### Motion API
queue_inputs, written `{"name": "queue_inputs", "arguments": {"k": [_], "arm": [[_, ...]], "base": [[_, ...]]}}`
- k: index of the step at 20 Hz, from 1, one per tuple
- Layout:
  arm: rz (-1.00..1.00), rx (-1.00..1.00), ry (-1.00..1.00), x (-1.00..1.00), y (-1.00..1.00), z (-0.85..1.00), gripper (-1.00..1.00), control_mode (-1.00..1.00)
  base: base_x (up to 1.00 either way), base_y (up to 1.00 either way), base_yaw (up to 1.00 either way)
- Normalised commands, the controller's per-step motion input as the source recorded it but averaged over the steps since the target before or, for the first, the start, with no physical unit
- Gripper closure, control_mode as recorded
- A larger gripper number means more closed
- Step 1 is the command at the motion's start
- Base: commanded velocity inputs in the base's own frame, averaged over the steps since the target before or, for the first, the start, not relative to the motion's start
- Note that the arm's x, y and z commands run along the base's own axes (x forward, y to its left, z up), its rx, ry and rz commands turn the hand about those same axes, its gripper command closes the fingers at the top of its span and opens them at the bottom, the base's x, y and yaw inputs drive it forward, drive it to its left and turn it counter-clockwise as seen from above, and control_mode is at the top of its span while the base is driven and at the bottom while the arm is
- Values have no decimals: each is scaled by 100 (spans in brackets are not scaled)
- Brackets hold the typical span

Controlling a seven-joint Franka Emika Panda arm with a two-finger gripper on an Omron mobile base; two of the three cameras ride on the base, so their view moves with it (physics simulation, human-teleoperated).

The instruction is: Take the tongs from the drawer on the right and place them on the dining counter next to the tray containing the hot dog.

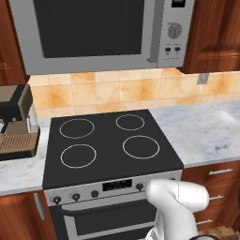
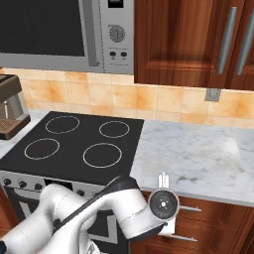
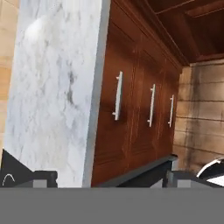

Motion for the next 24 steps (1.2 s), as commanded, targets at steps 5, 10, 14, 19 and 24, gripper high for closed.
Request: {"name": "queue_inputs", "arguments": {"k": [5,10,14,19,24], "arm": [[-13,7,-35,14,-5,-53,-100,-100],[0,0,-9,36,-6,-31,-100,-100],[5,9,0,20,-68,-36,-100,-100],[8,24,0,0,-100,-60,-100,-100],[4,24,0,9,-41,-35,-100,-100]], "base": [[0,0,0],[0,0,0],[0,0,0],[0,0,0],[0,0,0]]}}
